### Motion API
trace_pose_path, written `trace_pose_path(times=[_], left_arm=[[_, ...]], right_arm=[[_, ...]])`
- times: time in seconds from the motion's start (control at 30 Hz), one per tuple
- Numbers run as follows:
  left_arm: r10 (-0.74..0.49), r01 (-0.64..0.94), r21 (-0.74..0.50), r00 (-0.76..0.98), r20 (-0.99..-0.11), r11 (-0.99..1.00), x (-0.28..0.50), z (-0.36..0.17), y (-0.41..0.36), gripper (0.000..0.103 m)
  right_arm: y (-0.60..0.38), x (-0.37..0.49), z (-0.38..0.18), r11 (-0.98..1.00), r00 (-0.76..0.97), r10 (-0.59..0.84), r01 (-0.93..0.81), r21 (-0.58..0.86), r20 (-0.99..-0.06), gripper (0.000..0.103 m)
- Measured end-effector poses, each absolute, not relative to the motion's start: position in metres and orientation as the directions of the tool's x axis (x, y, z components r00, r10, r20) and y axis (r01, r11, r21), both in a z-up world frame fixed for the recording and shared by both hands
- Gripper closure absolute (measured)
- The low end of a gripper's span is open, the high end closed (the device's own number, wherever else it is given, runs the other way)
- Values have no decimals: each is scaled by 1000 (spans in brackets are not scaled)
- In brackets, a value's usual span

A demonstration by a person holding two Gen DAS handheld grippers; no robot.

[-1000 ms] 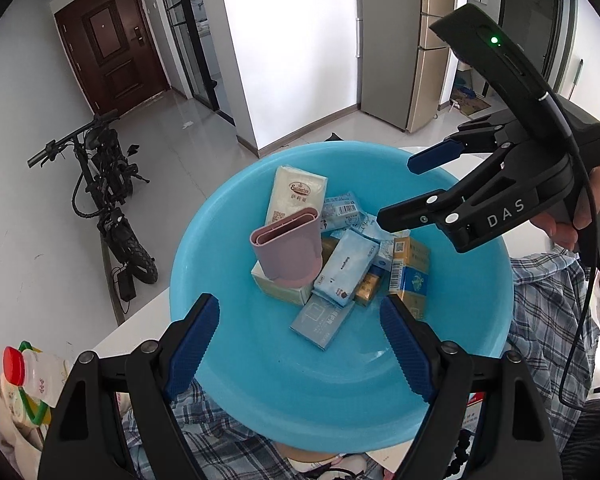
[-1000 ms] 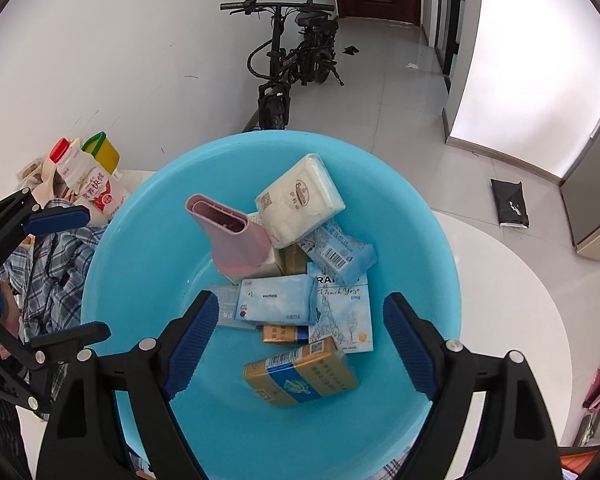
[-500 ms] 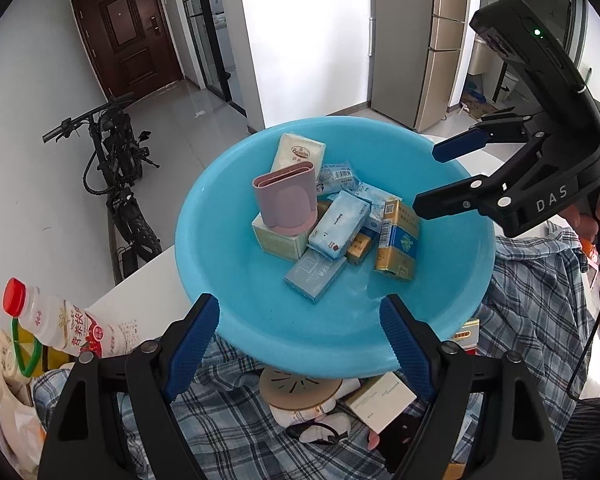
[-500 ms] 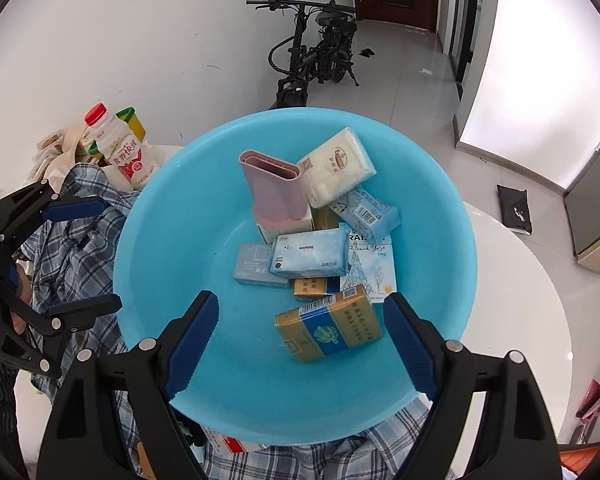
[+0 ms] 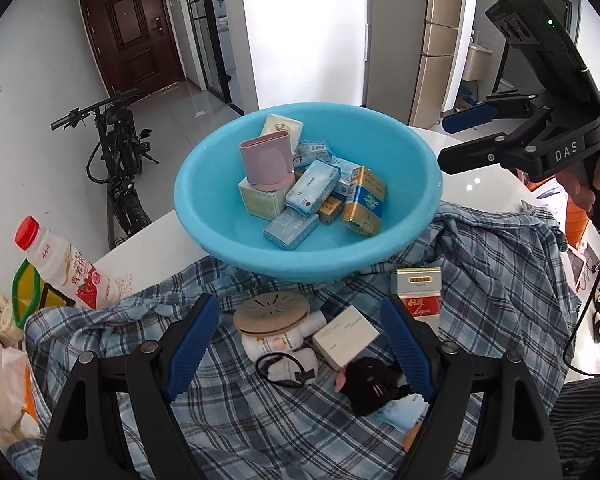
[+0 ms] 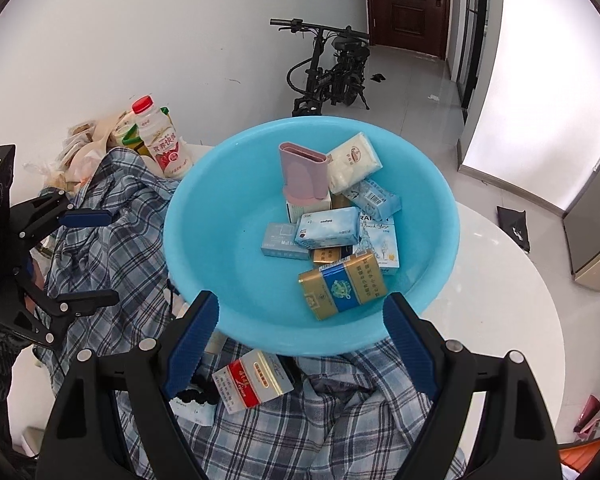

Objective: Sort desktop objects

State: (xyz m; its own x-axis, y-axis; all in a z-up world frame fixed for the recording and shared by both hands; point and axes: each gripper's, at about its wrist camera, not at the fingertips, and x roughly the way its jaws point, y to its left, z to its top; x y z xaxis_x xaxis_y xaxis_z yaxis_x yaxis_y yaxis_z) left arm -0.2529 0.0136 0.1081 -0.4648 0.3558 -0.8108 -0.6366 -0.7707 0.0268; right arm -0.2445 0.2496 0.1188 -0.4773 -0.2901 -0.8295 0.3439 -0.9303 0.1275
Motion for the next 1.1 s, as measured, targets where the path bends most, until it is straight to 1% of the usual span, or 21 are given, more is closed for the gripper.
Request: trace_pose_path(times=[0.1, 0.23, 0.5, 0.57, 0.7, 0.83, 0.97, 1.1], left_arm=[[355, -629, 44, -494, -793, -776, -231, 108, 10, 18], [374, -614, 16, -501, -781, -789, -211, 107, 4, 18], [374, -568, -46, -477, -795, -822, -183, 95, -9, 18], [382, -572, -64, -456, -804, -817, -177, 89, -10, 18], [354, -565, -32, -469, -809, -824, -163, 75, -10, 18], [345, -508, -60, -488, -802, -859, -152, 59, -15, 18], [320, -468, -48, -523, -790, -882, -141, 46, -16, 18], [342, -442, -95, -523, -781, -892, -131, 35, -16, 18]], right_arm=[[251, -227, 116, -920, -473, -313, 365, 140, -824, 20], [251, -205, 110, -910, -465, -334, 385, 152, -820, 20], [247, -163, 96, -885, -450, -359, 442, 145, -818, 20], [247, -153, 91, -879, -439, -364, 453, 148, -822, 20], [247, -134, 80, -872, -421, -368, 465, 151, -829, 20], [248, -115, 65, -873, -424, -363, 467, 144, -829, 20], [250, -100, 50, -880, -437, -350, 457, 130, -829, 20], [253, -88, 38, -887, -443, -349, 441, 138, -826, 20]])
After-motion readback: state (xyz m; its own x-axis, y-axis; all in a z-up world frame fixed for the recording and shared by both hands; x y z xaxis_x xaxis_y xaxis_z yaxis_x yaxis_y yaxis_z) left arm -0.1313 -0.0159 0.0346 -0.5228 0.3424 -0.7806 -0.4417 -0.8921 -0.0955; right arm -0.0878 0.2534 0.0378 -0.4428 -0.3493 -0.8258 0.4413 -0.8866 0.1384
